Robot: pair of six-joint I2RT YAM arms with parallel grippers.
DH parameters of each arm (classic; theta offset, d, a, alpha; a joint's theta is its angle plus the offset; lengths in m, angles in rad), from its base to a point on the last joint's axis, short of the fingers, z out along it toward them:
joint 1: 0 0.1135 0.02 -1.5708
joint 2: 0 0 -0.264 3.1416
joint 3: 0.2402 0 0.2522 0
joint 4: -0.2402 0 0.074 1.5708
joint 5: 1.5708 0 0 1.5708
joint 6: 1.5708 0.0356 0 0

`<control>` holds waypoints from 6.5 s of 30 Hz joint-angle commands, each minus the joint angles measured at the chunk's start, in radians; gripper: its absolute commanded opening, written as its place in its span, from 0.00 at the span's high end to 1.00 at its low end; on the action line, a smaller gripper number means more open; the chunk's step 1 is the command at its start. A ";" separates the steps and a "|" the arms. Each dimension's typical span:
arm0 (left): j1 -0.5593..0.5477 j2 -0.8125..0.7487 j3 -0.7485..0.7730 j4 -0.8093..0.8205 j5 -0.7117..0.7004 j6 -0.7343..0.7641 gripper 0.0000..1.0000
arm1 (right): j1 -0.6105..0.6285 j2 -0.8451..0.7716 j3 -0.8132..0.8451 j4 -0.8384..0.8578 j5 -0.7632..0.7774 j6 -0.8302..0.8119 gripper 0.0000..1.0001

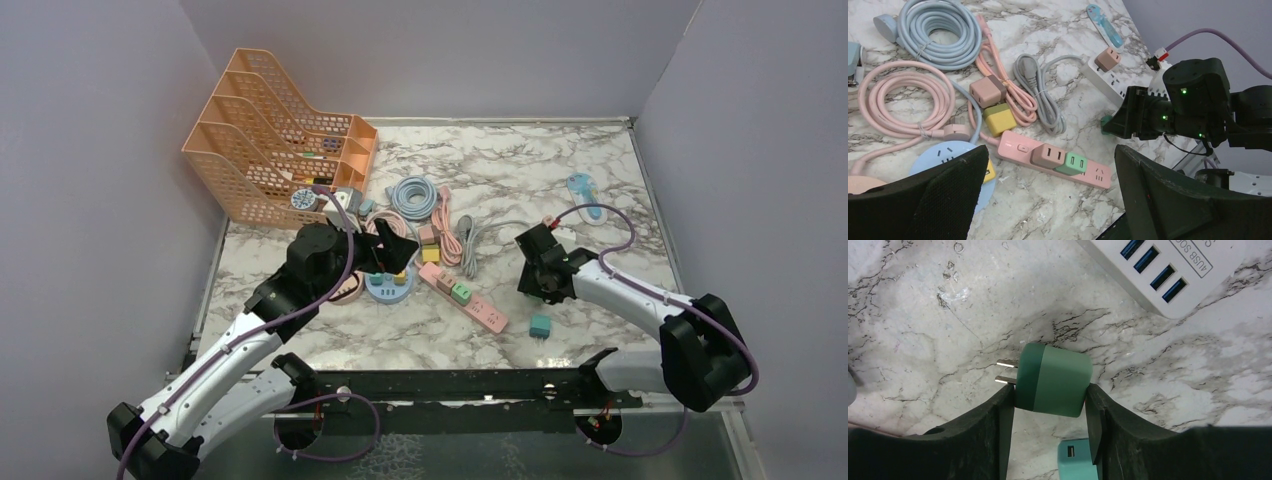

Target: Insert the plug

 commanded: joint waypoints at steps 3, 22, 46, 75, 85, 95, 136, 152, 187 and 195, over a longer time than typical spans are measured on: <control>-0.003 0.004 -0.015 0.077 0.047 -0.018 0.01 | -0.005 -0.046 0.033 0.015 -0.037 -0.062 0.72; -0.045 0.301 0.093 0.173 0.289 -0.358 0.11 | 0.030 -0.350 -0.013 0.436 -0.792 -0.397 0.75; -0.161 0.457 0.055 0.175 0.281 -0.612 0.52 | 0.169 -0.273 0.009 0.556 -0.688 -0.376 0.74; -0.151 0.341 0.119 0.251 0.399 -0.238 0.87 | 0.169 -0.661 -0.028 0.307 -0.651 -0.140 0.13; -0.152 0.276 0.136 0.398 0.613 -0.236 0.87 | 0.169 -0.700 -0.043 0.483 -0.756 -0.034 0.32; -0.152 0.254 0.151 0.431 0.684 -0.200 0.87 | 0.169 -0.571 -0.052 0.722 -0.959 0.024 0.57; -0.150 0.135 0.194 -0.154 0.040 -0.011 0.15 | 0.169 -0.317 0.013 0.256 -0.637 -0.578 0.99; -0.148 0.227 0.139 -0.064 0.049 -0.024 0.16 | 0.179 -0.184 0.104 -0.009 -0.502 -0.446 0.99; -0.144 0.264 0.179 -0.071 0.040 0.031 0.17 | 0.297 -0.021 0.149 0.019 -0.309 -0.452 0.99; -0.143 0.244 0.171 -0.078 0.032 0.031 0.17 | 0.308 0.034 0.170 0.041 -0.442 -0.504 0.99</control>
